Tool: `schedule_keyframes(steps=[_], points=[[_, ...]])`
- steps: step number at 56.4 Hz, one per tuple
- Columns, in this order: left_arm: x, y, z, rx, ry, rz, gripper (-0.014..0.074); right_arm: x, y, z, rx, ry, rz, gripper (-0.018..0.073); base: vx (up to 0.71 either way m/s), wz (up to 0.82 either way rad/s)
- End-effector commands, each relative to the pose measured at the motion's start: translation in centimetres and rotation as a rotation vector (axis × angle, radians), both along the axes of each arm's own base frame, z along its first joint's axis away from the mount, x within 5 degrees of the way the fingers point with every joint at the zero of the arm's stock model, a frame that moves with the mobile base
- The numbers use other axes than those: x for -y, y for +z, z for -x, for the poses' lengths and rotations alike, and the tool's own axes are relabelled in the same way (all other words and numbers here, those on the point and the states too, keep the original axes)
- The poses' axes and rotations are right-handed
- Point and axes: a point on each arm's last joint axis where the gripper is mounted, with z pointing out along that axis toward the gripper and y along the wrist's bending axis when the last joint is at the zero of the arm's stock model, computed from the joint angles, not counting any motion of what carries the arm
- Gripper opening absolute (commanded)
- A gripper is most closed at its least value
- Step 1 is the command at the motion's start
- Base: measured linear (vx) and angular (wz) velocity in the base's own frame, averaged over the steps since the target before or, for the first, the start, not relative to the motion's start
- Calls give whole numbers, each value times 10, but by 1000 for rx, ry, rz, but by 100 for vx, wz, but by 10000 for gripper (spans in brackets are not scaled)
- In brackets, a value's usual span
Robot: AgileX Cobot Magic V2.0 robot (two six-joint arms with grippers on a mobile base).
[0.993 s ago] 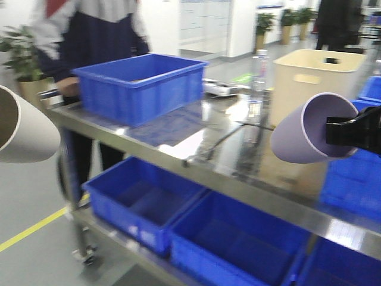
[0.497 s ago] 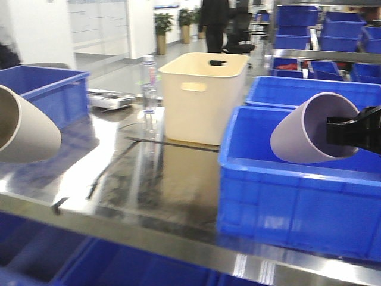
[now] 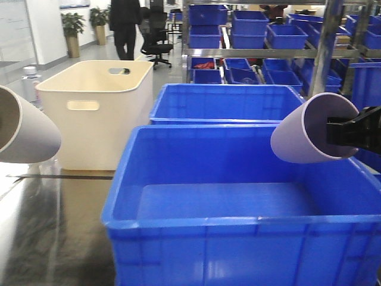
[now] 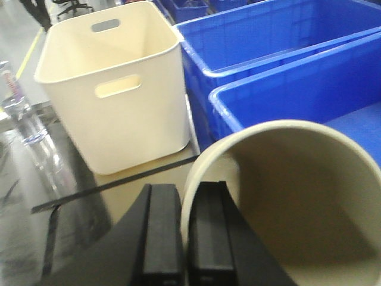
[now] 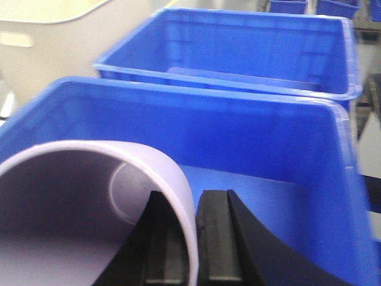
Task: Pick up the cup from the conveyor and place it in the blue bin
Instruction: 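Lower both held cups over the nearest blue bin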
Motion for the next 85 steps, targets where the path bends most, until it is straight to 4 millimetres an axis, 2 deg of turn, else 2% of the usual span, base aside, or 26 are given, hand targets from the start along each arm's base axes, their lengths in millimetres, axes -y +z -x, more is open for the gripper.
schedule_keyframes(steps=[1, 85], points=[[1, 20, 7, 123, 4, 42, 2, 3, 24, 7, 142, -16, -32, -9, 18, -28], [1, 21, 6, 122, 1, 71, 2, 3, 24, 7, 142, -16, -36, -9, 4, -4]])
